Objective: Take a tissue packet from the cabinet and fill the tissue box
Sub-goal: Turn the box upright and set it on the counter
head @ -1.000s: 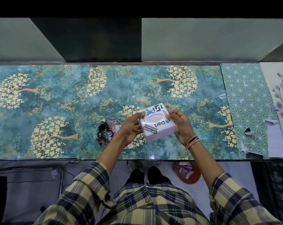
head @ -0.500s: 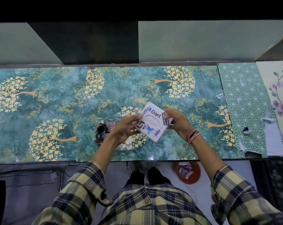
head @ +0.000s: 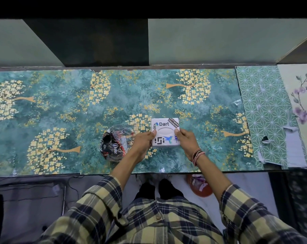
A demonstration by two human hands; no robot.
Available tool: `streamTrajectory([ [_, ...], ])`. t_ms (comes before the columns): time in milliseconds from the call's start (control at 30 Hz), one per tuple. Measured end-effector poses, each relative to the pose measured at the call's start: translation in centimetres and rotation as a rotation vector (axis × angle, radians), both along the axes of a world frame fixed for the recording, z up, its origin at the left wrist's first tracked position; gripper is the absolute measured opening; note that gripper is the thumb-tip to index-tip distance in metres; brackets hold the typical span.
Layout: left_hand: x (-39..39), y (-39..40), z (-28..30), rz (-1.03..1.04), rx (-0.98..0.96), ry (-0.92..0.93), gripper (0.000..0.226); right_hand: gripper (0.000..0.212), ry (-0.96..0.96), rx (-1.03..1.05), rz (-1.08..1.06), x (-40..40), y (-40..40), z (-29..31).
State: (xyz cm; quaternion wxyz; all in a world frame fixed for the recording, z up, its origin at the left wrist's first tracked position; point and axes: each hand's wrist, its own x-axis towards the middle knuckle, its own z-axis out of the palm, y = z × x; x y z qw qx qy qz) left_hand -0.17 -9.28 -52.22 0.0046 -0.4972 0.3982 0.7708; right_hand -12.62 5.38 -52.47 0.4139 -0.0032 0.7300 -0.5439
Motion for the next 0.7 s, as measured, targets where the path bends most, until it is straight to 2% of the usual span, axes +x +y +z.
streamTrajectory([
  [300,-0.4,0.8,-2.0,-0.074,-0.108,-0.065,0.025,0.033,0.146,0.188,0.126,0.2,0.2,-2.2],
  [567,-0.6,1.1,-1.6,-0.128,-0.233,-0.119,0.02,0.032,0.181,0.238,0.134,0.1,0.2,-2.6],
  [700,-0.6,1.3,-1.5,-0.134,-0.262,-0.157,0.027,0.032,0.192,0.268,0.143,0.1,0.1,-2.3],
])
